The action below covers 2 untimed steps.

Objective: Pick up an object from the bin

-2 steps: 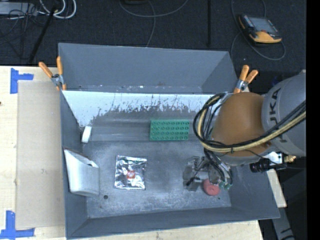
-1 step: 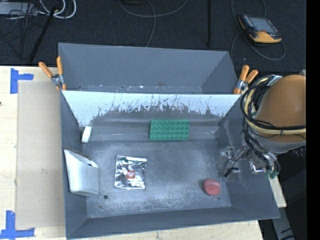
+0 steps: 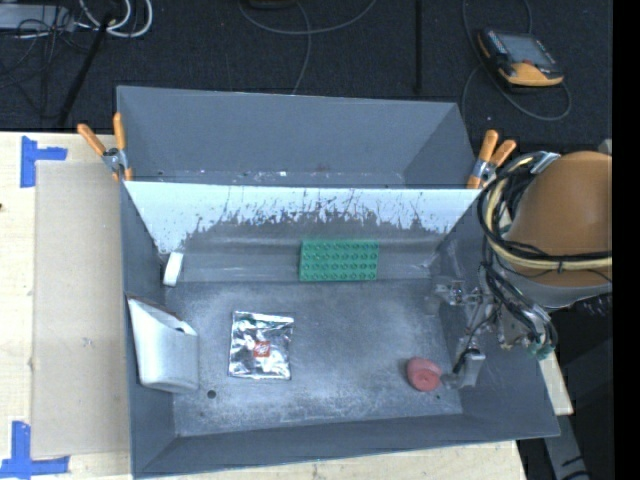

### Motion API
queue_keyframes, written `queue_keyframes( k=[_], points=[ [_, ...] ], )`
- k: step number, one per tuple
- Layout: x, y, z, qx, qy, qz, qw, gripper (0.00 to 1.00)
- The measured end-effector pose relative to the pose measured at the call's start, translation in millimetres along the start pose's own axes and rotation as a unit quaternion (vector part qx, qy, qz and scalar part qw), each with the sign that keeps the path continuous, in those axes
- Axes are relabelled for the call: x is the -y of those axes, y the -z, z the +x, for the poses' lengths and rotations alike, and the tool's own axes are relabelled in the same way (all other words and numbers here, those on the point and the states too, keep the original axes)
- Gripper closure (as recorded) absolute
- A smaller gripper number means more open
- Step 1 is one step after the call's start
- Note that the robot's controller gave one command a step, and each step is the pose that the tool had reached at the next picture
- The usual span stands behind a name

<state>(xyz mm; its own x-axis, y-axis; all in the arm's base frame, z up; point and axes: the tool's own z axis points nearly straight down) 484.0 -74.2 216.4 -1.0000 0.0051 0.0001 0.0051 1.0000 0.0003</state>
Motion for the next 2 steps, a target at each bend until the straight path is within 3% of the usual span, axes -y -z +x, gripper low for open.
queue_keyframes(
  k=[1, 2],
  points=[
    [46.9, -150.2, -2.5, -0.0007, 0.081, 0.0, 0.9967, 0.0],
    [46.3, -147.0, -3.1, 0.0002, 0.082, 0.0, 0.9966, 1.0]
  ],
)
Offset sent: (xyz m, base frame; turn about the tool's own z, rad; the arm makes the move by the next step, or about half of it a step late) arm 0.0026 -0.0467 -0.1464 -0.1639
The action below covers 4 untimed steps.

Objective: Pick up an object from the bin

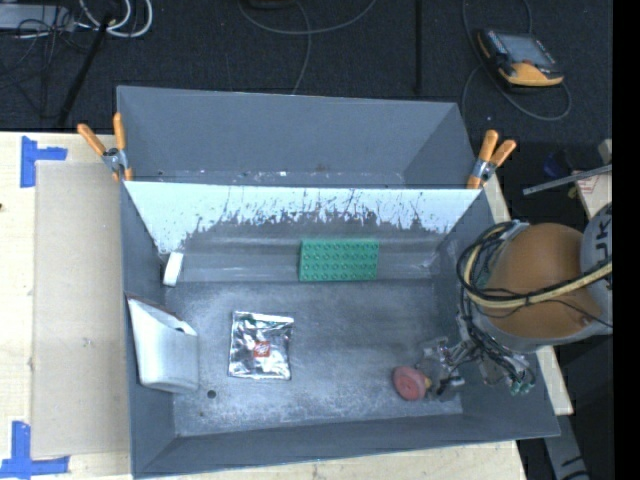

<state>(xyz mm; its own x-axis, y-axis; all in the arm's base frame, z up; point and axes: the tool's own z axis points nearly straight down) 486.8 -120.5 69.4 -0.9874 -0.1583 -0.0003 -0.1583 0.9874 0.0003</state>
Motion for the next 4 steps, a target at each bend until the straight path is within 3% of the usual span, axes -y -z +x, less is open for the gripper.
queue_keyframes(
  k=[1, 2, 3, 4],
  points=[
    [-48.2, 188.8, -49.0, 0.005, -0.065, 0.001, 0.9979, 1.0],
    [-60.9, 92.2, -31.6, -0.0037, 0.041, -0.001, 0.9992, 1.0],
    [-60.2, 95.0, -33.0, -0.0009, 0.04, 0.0, 0.9992, 0.0],
    [-97.6, 0.7, -12.5, 0.0052, 0.088, 0.001, 0.9961, 0.0]
  ],
)
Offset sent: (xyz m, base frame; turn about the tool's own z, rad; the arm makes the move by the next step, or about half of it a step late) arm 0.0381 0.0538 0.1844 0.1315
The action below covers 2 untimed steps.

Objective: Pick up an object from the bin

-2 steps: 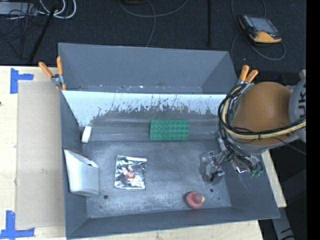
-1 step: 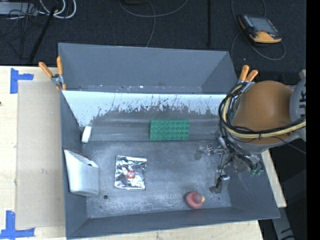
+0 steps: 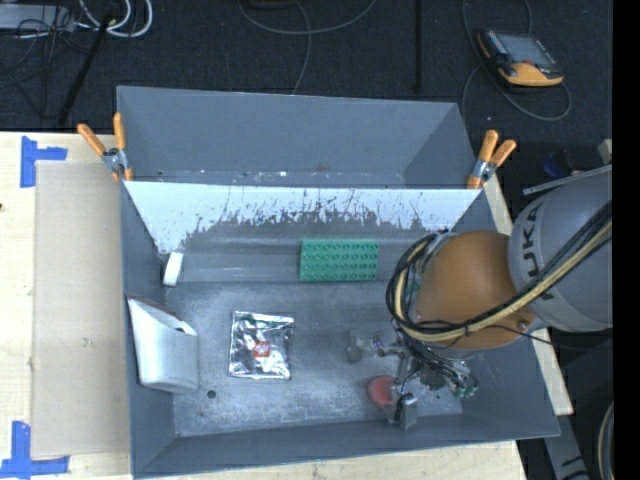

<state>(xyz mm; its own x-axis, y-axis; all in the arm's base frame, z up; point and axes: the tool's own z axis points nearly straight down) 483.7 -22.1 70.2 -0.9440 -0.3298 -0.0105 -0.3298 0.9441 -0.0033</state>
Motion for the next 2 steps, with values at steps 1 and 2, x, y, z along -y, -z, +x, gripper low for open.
queue_keyframes(
  k=[1, 2],
  points=[
    [31.7, 1.5, 13.7, 0.0015, -0.043, 0.0, 0.9991, 0.0],
    [3.1, 2.3, 4.3, 0.0038, 0.047, 0.002, 0.9989, 0.0]
  ],
)
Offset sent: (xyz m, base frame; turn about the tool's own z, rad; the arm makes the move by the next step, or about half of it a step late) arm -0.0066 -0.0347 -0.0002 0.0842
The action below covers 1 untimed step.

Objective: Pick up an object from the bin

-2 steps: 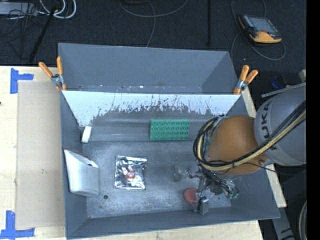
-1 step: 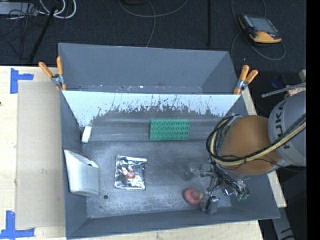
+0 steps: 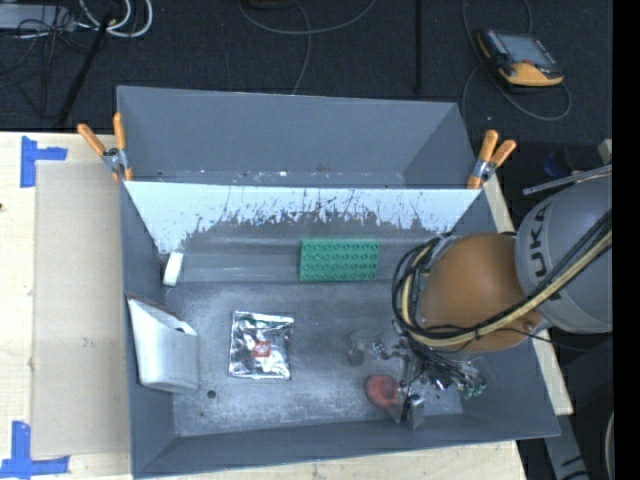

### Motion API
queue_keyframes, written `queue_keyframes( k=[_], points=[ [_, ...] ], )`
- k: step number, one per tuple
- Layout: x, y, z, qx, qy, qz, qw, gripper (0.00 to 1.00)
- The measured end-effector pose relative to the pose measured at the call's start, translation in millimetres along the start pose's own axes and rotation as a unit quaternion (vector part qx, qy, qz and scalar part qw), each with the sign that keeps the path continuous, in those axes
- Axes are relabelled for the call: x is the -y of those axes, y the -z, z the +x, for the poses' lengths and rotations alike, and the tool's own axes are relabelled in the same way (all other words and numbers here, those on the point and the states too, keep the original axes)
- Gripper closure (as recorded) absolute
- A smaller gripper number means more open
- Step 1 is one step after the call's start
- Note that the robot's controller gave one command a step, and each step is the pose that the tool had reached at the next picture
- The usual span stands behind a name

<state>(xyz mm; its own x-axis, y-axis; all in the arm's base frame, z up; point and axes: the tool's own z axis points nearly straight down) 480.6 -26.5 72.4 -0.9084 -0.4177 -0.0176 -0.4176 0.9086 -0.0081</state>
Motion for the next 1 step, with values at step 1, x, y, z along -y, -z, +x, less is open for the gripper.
queue_keyframes(
  k=[1],
  points=[
    [-1.4, -0.8, 2.7, -0.0048, 0.0, -0.002, 1.0, 1.0]
  ],
)
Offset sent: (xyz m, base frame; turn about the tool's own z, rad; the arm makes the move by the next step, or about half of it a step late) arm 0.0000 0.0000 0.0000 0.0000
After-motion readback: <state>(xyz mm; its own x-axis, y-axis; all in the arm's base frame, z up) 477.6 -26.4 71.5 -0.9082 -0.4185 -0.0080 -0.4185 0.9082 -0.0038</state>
